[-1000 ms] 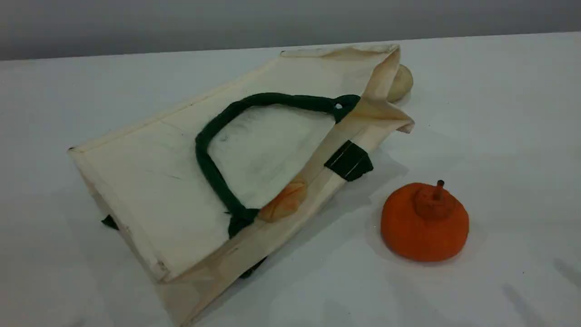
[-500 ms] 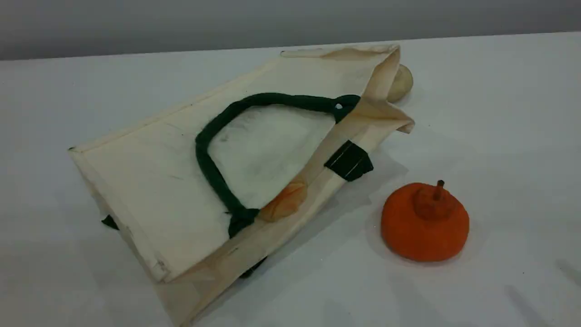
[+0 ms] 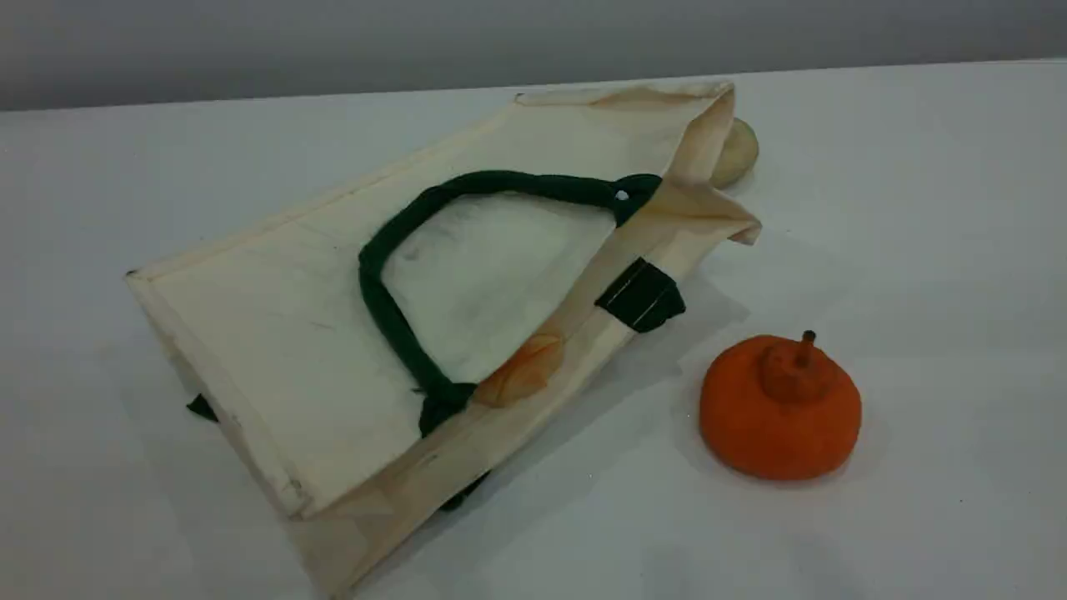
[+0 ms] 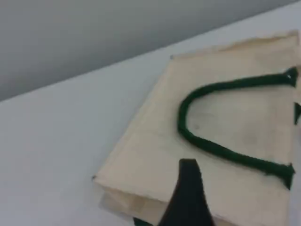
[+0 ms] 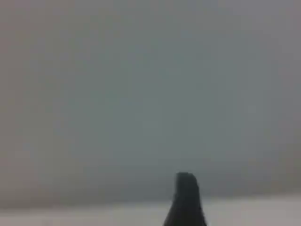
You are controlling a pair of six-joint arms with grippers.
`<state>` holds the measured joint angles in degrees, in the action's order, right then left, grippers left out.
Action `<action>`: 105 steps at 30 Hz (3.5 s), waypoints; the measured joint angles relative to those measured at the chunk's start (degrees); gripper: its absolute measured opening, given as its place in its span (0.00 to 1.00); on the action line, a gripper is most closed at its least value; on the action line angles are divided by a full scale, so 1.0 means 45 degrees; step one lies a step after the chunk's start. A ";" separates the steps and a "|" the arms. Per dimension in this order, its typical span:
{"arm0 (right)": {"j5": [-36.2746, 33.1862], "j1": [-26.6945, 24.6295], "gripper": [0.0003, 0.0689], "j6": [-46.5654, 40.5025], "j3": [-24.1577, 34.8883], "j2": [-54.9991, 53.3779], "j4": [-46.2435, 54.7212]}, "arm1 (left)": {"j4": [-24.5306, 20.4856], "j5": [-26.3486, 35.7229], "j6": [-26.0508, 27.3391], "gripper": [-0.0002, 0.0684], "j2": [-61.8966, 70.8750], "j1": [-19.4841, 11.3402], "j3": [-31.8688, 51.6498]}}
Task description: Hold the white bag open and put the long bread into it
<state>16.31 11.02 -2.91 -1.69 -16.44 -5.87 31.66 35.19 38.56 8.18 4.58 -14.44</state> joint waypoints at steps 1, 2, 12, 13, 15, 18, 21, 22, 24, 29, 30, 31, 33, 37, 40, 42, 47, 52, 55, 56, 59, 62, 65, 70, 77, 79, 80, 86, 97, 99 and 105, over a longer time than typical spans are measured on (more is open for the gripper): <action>0.0000 -0.0184 0.73 0.0000 0.0000 0.0456 0.0000 | 0.0000 0.0000 0.0000 0.78 -0.0072 -0.0092 0.0000; 0.0000 -0.0342 0.73 0.0000 0.0000 0.0880 0.0000 | 0.0000 0.0000 0.0000 0.78 -0.0083 -0.0141 0.0000; 0.0046 -0.0707 0.73 0.0000 0.0000 0.3661 0.0000 | 0.0003 -0.0013 0.0000 0.78 -0.0111 -0.0490 0.0000; 0.0070 -0.0707 0.73 0.0000 0.0000 0.3679 0.0000 | 0.0003 -0.0013 0.0000 0.78 -0.0157 -0.0490 0.0000; 0.0038 -0.0707 0.73 0.0000 0.0000 0.3679 0.0000 | 0.0003 -0.0013 0.0000 0.78 -0.0210 -0.0490 0.0000; 0.0054 -0.0707 0.73 0.0000 0.0000 0.3667 0.0000 | 0.0003 -0.0013 0.0000 0.78 -0.0210 -0.0477 0.0000; 0.0054 -0.0707 0.73 0.0000 0.0000 0.3653 0.0000 | 0.0003 -0.0053 0.0000 0.78 -0.0210 -0.0477 0.0000; 0.0054 -0.0707 0.73 0.0000 0.0000 0.3653 0.0000 | 0.0003 -0.0053 0.0000 0.78 -0.0210 -0.0477 0.0000; 0.0054 -0.0707 0.73 0.0000 0.0000 0.3653 0.0000 | 0.0003 -0.0053 0.0000 0.78 -0.0210 -0.0477 0.0000; 0.0054 -0.0707 0.73 0.0000 0.0000 0.3653 0.0000 | 0.0003 -0.0040 0.0000 0.78 -0.0210 -0.0477 0.0000; 0.0054 -0.0707 0.73 0.0000 0.0000 0.3653 0.0000 | 0.0003 -0.0040 0.0000 0.78 -0.0210 -0.0477 0.0000; 0.0054 -0.0707 0.73 0.0000 0.0000 0.3653 0.0000 | 0.0003 -0.0040 0.0000 0.78 -0.0210 -0.0477 0.0000; 0.0054 -0.0707 0.73 0.0000 0.0000 0.3653 0.0000 | 0.0003 -0.0040 0.0000 0.78 -0.0210 -0.0477 0.0000; 0.0042 -0.0707 0.73 0.0000 0.0000 0.3653 0.0000 | -0.0069 -0.0068 -0.0052 0.78 -0.0210 -0.0477 0.0000; 0.0042 -0.0707 0.73 0.0000 0.0000 0.3653 0.0000 | -0.0587 -0.0925 -0.0883 0.78 -0.0210 -0.0477 0.0000; 0.0042 -0.0707 0.73 0.0000 0.0000 0.3653 0.0000 | -0.1398 -0.1359 -0.2003 0.78 -0.0210 -0.0477 0.0123; 0.0042 -0.0707 0.73 0.0000 0.0000 0.3653 0.0000 | -0.4444 -0.2893 -0.5787 0.78 -0.0210 -0.0477 0.1134; 0.0042 -0.0707 0.73 0.0000 0.0000 0.3653 0.0000 | -0.6861 -0.4473 -0.9284 0.78 -0.0291 -0.0477 0.2691; 0.0042 -0.0707 0.73 0.0000 0.0000 0.3653 0.0000 | -0.7377 -0.5132 -1.0273 0.78 -0.0860 -0.0477 0.3231; 0.0042 -0.0707 0.73 0.0000 0.0000 0.3653 0.0000 | -0.7376 -0.5424 -1.0412 0.78 -0.1084 -0.0477 0.3230; 0.0042 -0.0707 0.73 0.0000 0.0000 0.3653 0.0000 | -0.7455 -0.5242 -1.0261 0.78 -0.1772 -0.0477 0.3218; 0.0042 -0.0707 0.73 0.0000 0.0000 0.3653 0.0000 | -0.7468 -0.4623 -0.9365 0.78 -0.1825 -0.0477 0.3218; 0.0042 -0.0707 0.73 0.0000 0.0000 0.3653 0.0000 | -0.7413 -0.4484 -0.9040 0.78 -0.1825 -0.0477 0.3218; 0.0042 -0.0707 0.73 0.0000 0.0000 0.3653 0.0000 | -0.7363 -0.3837 -0.9053 0.78 -0.1817 -0.0477 0.3218; 0.0042 -0.0707 0.73 0.0000 0.0000 0.3653 0.0000 | -0.7350 -0.3846 -0.9053 0.78 -0.1817 -0.0477 0.3209; 0.0042 -0.0707 0.73 0.0000 0.0000 0.3653 0.0000 | -0.7339 -0.3846 -0.9053 0.78 -0.1817 -0.0477 0.3209; 0.0042 -0.0707 0.73 0.0000 0.0000 0.3653 0.0000 | -0.7339 -0.3846 -0.9053 0.78 -0.1817 -0.0477 0.3209; -0.0191 -0.0707 0.73 0.0559 0.0000 0.3653 0.0012 | -0.7339 -0.3846 -0.9053 0.78 -0.1817 -0.0477 0.3209; -0.4240 -0.0707 0.73 0.2832 0.0375 0.3653 0.0103 | -0.7339 -0.3362 -0.9065 0.78 -0.1817 -0.0477 0.3209; -0.4551 -0.0707 0.73 0.3066 0.0375 0.3653 0.0105 | -0.7339 -0.3461 -0.9065 0.78 -0.1817 -0.0477 0.3204; -0.6077 -0.0707 0.73 0.3024 0.0375 0.3653 0.0105 | -0.7339 -0.3476 -0.9065 0.78 -0.1817 -0.0477 0.3209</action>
<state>-11.04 7.84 10.70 0.00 0.00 -5.39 -1.36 19.55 -2.23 0.00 2.43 0.00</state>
